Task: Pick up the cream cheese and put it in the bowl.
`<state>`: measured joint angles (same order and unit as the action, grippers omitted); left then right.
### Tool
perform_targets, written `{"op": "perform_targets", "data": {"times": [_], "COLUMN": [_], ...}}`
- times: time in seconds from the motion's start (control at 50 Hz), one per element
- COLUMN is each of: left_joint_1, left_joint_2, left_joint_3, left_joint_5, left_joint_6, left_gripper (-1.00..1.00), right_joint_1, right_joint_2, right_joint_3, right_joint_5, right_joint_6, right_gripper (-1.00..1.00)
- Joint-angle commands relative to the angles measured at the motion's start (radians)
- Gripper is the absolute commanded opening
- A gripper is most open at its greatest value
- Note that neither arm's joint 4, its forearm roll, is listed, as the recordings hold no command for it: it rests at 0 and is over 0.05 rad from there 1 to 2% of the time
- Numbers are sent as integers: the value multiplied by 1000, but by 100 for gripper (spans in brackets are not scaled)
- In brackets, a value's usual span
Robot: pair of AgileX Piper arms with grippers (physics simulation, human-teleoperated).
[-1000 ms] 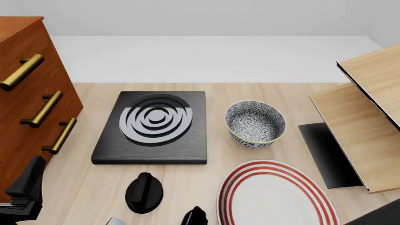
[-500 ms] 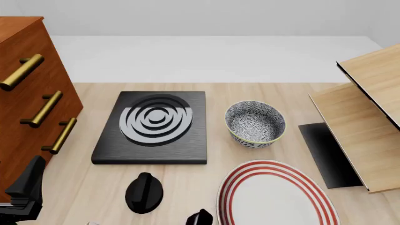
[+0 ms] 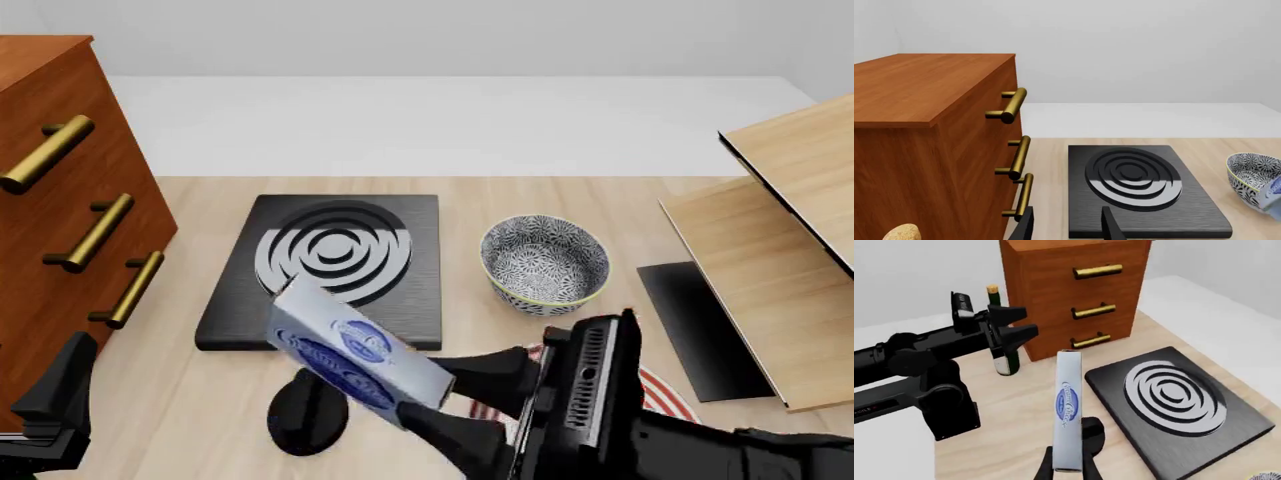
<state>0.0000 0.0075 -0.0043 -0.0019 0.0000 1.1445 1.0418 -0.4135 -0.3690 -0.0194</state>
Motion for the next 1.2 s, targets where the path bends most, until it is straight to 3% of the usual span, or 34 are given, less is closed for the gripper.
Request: {"op": "perform_targets", "data": {"times": [0.02, 0.1, 0.24, 0.28, 0.3, 0.36, 0.5, 0.66, 0.72, 0.76, 0.96, 1.2], "left_joint_1": [0, 0, 0, 0, 0, 0, 0, 0, 0, 0, 0, 0], "left_joint_2": [0, 0, 0, 0, 0, 0, 0, 0, 0, 0, 0, 0], "left_joint_3": [0, 0, 0, 0, 0, 0, 0, 0, 0, 0, 0, 0], "left_joint_5": [0, 0, 0, 0, 0, 0, 0, 0, 0, 0, 0, 0], "left_joint_6": [0, 0, 0, 0, 0, 0, 0, 0, 0, 0, 0, 0], "left_gripper": [100, 100, 100, 100, 100, 100, 100, 100, 100, 100, 100, 100], "right_joint_1": [-230, -340, -481, -496, -547, -583, -714, -811, -835, -835, -914, -942], "right_joint_2": [-253, -269, -241, -228, -197, -157, 3, 55, 69, 106, 209, 279], "right_joint_3": [-18, -54, -111, -115, -122, -146, -202, -254, -269, -278, -268, -224], "right_joint_5": [216, 300, 392, 395, 400, 416, 413, 455, 475, 489, 462, 402], "right_joint_6": [-71, -129, -176, -182, -221, -221, -284, -323, -309, -263, -286, -269], "right_gripper": [-100, -100, -100, -100, -100, -100, -100, -100, -100, -100, -100, -100]}}
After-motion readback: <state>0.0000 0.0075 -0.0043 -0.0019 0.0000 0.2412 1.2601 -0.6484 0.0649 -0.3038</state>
